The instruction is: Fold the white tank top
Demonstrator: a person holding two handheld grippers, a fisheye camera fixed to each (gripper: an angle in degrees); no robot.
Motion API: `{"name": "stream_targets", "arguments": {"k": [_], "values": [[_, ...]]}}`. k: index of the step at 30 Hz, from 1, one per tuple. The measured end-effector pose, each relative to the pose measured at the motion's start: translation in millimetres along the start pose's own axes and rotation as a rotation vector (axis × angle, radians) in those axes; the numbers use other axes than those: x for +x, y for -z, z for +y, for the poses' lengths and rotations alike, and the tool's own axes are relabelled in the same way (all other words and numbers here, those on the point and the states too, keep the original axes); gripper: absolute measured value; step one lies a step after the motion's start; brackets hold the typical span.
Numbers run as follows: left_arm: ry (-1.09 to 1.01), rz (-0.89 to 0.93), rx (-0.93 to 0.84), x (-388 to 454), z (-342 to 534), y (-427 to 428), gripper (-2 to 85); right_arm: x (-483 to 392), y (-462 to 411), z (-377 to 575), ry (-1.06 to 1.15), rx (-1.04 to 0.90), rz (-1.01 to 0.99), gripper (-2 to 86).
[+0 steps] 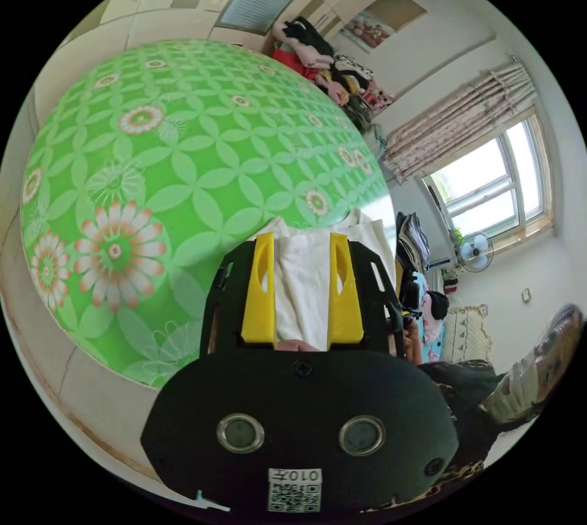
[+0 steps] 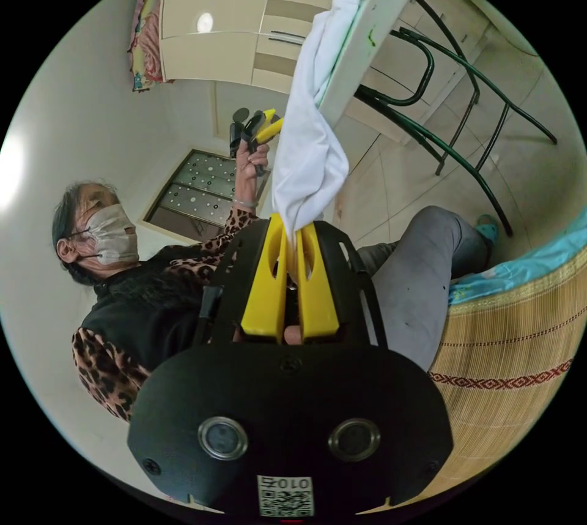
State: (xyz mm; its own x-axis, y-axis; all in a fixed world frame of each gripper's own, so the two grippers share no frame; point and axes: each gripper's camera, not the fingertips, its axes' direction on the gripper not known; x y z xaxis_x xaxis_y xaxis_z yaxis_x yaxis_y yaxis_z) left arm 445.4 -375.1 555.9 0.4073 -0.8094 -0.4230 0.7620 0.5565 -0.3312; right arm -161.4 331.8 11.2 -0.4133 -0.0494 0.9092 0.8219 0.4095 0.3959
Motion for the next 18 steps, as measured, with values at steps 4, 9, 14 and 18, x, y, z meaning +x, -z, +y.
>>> {"name": "stream_targets", "arguments": {"k": [4,9,14,18], "values": [[0.005,-0.015,-0.069,4,-19,-22,14.3,1,-6,1,0.014,-0.006,0.015,4.3],[0.022,-0.061,-0.074,1,-26,-23,15.2,8,-12,1,0.012,-0.008,-0.003,4.2],[0.044,-0.103,-0.078,-14,-35,-14,15.9,15,-16,0,0.015,-0.008,-0.013,4.3],[-0.002,-0.144,-0.076,-8,-43,-19,16.3,22,-19,0,0.009,-0.003,-0.03,4.3]]}}
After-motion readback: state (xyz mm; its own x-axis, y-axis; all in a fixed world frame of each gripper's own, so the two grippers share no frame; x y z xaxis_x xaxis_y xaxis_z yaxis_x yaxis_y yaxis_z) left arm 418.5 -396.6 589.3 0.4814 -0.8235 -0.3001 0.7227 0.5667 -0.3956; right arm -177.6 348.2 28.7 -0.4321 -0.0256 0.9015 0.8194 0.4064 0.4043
